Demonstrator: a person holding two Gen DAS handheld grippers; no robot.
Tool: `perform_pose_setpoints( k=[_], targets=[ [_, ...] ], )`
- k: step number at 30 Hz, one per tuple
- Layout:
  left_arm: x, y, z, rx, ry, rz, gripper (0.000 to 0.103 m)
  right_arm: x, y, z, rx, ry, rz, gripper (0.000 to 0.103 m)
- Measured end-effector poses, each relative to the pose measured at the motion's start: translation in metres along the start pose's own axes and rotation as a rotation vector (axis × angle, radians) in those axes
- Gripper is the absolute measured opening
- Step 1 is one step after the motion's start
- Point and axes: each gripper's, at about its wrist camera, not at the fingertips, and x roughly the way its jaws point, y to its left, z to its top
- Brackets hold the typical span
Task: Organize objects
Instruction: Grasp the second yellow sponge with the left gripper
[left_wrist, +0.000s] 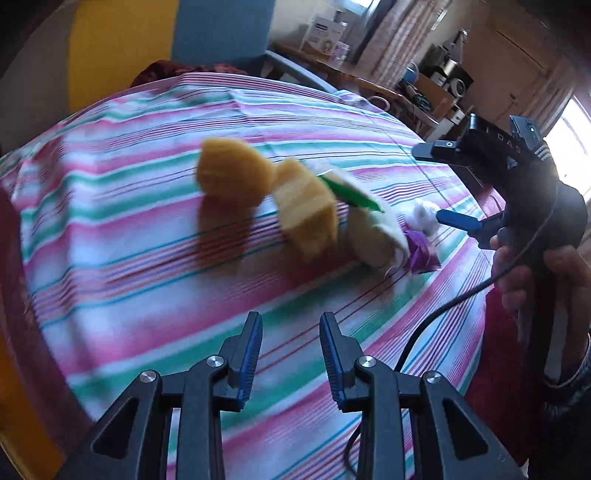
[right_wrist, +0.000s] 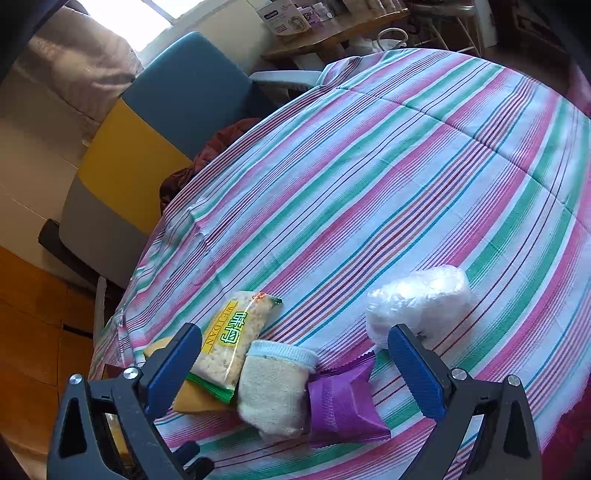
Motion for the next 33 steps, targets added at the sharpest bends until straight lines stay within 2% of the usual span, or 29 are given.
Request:
perform_pose_setpoints(
  k=[4,7,10,12,16,20,21,23,24,25,26,27,33],
  targets=[
    [-0.014,0.015,-0.007,-0.063,-0.023,0.014,0.033,0.0,0.0,0.0,-0.001,-0.002,0.0,0.102],
    [-0.022,0.023,0.004,-0.117,-0.042,0.001,0.036,0.001,0.005,0.0,-0.021,-0.006,0.002,0.102],
    [-0.024,0.035,0.029,-0.236,-0.049,-0.084,0.05,0.001,0.005,-0.001,-0.024,-0.004,0.002,0.102],
    [-0.02,0.041,0.045,-0.284,-0.061,-0.1,0.071,0.0,0.004,-0.001,-0.025,-0.002,0.008,0.102],
    [-0.005,0.052,0.075,-0.357,-0.073,-0.092,0.082,0.0,0.007,-0.002,-0.042,0.002,0.018,0.102],
    [0.02,0.055,0.102,-0.395,-0.033,-0.091,0.085,0.003,0.013,-0.004,-0.074,0.01,0.022,0.102],
    [0.028,0.057,0.106,-0.41,-0.022,-0.079,0.085,0.003,0.014,-0.004,-0.079,0.01,0.022,0.102],
    [0.044,0.063,0.112,-0.44,0.014,-0.111,0.081,0.004,0.016,-0.005,-0.088,0.012,0.025,0.102],
    [0.053,0.065,0.112,-0.448,0.044,-0.114,0.062,0.004,0.016,-0.005,-0.09,0.014,0.027,0.102],
    [0.058,0.066,0.11,-0.449,0.064,-0.082,0.05,0.004,0.017,-0.005,-0.091,0.015,0.028,0.102],
    [0.061,0.068,0.106,-0.444,0.075,-0.082,0.05,0.005,0.017,-0.005,-0.091,0.014,0.027,0.102],
    [0.058,0.069,0.102,-0.442,0.054,-0.1,0.048,0.005,0.017,-0.005,-0.091,0.013,0.026,0.102],
    [0.005,0.073,0.076,-0.398,-0.071,-0.064,0.046,0.002,0.012,-0.002,-0.076,-0.011,0.027,0.102]
  ],
)
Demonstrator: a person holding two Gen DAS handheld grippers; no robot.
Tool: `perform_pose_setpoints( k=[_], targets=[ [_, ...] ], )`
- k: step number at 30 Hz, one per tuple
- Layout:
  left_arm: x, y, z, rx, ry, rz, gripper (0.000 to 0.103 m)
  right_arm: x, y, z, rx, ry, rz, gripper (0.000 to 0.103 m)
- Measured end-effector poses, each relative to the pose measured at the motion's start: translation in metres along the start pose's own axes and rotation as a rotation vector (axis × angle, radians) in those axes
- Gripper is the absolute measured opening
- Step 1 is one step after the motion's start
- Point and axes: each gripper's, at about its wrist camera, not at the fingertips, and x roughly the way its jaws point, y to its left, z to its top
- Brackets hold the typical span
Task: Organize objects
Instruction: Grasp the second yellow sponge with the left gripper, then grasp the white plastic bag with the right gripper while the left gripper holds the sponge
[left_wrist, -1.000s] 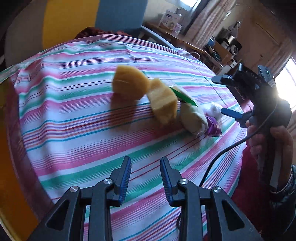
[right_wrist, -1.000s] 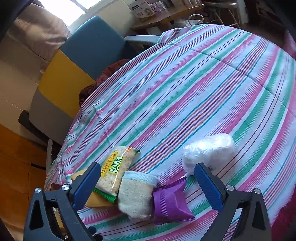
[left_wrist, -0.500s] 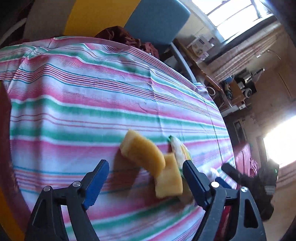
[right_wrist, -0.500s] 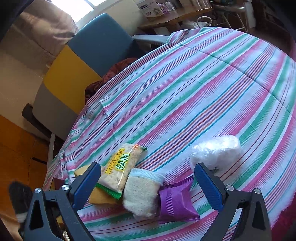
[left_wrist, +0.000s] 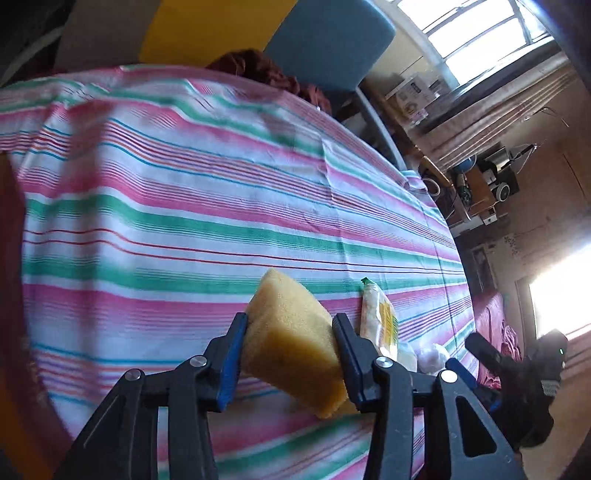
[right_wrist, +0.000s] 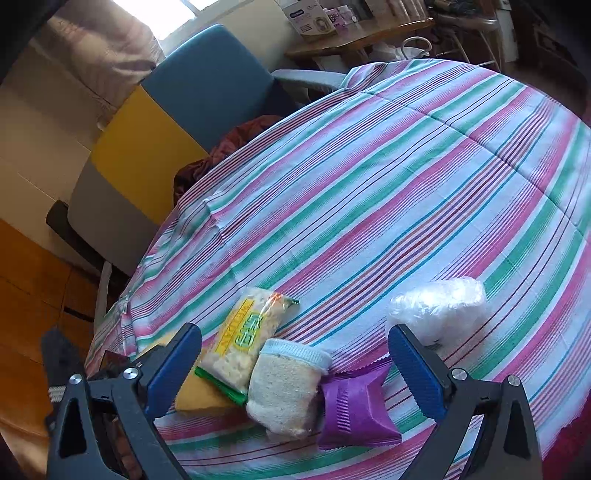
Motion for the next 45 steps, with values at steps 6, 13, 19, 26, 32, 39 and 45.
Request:
perform_pose_setpoints(
  k=[6,13,19,26,32,39,45],
  targets=[
    [-0.047,-0.001,-0.032,0.09,-0.079,0.03,0.046,0.001,-0.003,0.002,0.012,-0.004,-0.014,0.102],
    [-0.056,-0.025,-0.102,0.322,-0.072,0.096,0.046,-0.001,-0.013,0.004,0.056,-0.015,-0.029,0.102],
    [-0.029,-0.024,-0.145,0.404,0.015,0.141,0.052,-0.013,-0.03,0.007,0.146,-0.057,-0.007,0.101],
    [-0.017,-0.033,-0.153,0.462,0.058,0.167,0.052,-0.033,-0.06,0.01,0.282,-0.15,-0.026,0.088],
    [-0.02,-0.026,-0.148,0.402,0.083,0.118,0.053,-0.017,-0.068,0.008,0.324,-0.079,-0.052,0.082],
    [-0.029,-0.019,-0.141,0.28,0.095,0.007,0.066,-0.009,-0.074,0.007,0.361,-0.06,-0.094,0.09],
    [-0.014,-0.02,-0.132,0.262,0.087,0.053,0.067,0.001,-0.063,0.012,0.263,-0.04,-0.195,0.094]
  ],
)
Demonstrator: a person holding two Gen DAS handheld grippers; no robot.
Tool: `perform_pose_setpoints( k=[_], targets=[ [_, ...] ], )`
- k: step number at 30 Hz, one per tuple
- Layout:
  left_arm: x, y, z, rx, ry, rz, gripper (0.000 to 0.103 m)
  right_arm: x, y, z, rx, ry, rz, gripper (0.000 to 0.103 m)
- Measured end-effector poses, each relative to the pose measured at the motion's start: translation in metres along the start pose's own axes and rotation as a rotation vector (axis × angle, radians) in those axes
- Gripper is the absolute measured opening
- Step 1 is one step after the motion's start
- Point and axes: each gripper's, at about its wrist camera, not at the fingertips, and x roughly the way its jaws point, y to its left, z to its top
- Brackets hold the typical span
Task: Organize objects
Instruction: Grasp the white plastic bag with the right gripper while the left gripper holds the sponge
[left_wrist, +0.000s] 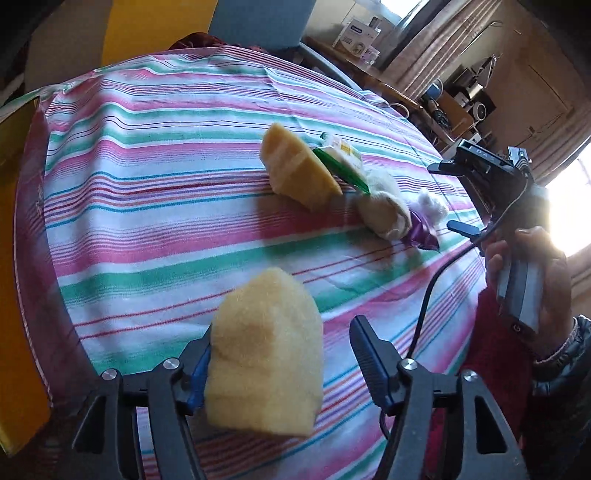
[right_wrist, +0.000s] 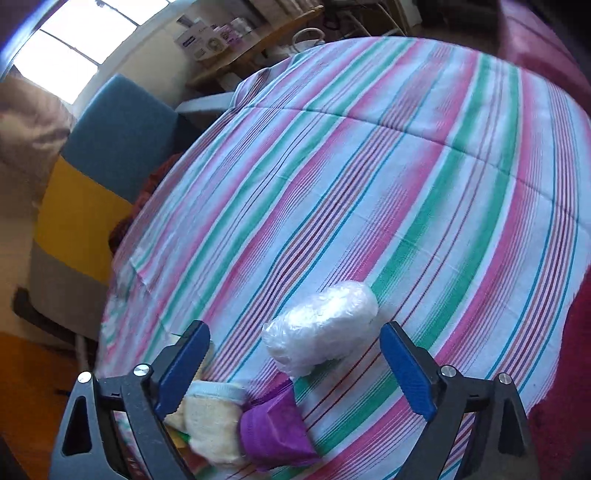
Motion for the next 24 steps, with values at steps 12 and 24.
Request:
perform_pose_setpoints(
  k=[12,24],
  targets=[
    [-0.001,-0.011,-0.014,0.157,-0.069,0.113,0.038,0.032,0.028,-0.008,-0.274,0.044,-0.255,0.039],
    [-0.04,-0.019,-0.017,0.16,-0.174,0.071,0.036,0.033,0.027,-0.004,-0.295,0.045,-0.282,0.037]
  ],
)
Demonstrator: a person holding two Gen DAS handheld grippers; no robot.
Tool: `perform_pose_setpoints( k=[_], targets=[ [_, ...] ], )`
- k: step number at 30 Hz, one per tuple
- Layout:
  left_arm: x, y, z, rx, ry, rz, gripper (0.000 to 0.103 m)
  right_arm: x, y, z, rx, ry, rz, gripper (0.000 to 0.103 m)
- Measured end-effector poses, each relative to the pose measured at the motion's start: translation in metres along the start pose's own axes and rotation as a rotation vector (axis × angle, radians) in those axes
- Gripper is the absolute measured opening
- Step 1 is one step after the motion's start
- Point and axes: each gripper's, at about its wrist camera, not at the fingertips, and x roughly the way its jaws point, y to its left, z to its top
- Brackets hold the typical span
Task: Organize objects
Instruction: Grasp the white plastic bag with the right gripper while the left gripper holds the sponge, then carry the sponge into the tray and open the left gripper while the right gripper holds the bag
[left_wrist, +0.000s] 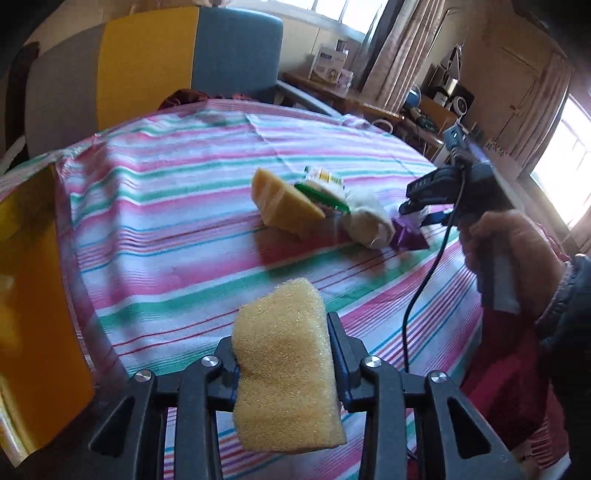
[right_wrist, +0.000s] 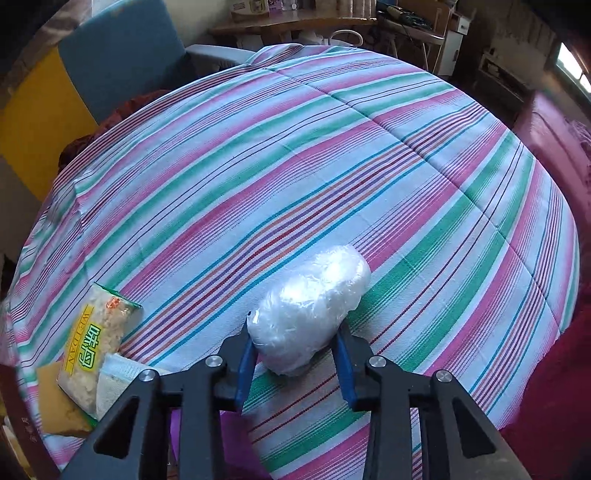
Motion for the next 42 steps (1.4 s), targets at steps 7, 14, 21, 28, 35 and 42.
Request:
perform_pose_setpoints(
  k=[7,14,21,28,35,42],
  targets=[
    [-0.039,0.011,0.006,-0.039,-0.09,0.033,0.036,-0.005,-0.004,0.002,-0.023,-0.023,-0.014,0.037],
    [-0.081,0.044,0.005,-0.09,-0.162,0.183,0.036,-0.013,0.009,0.0,-0.049,-0.074,-0.012,0.037],
    [-0.112,0.08,-0.004,-0.147,-0.209,0.335,0.037,-0.031,0.023,-0.004,-0.103,-0.151,0.026,0.037],
    [-0.119,0.101,-0.015,-0.202,-0.203,0.383,0.037,-0.035,0.027,-0.006,-0.119,-0.174,0.039,0.037],
    [-0.116,0.108,-0.019,-0.215,-0.19,0.395,0.037,-0.043,0.032,-0.009,-0.141,-0.207,0.062,0.037],
    [-0.112,0.148,-0.015,-0.353,-0.144,0.279,0.037,-0.049,0.036,-0.011,-0.159,-0.229,0.09,0.037]
  ],
)
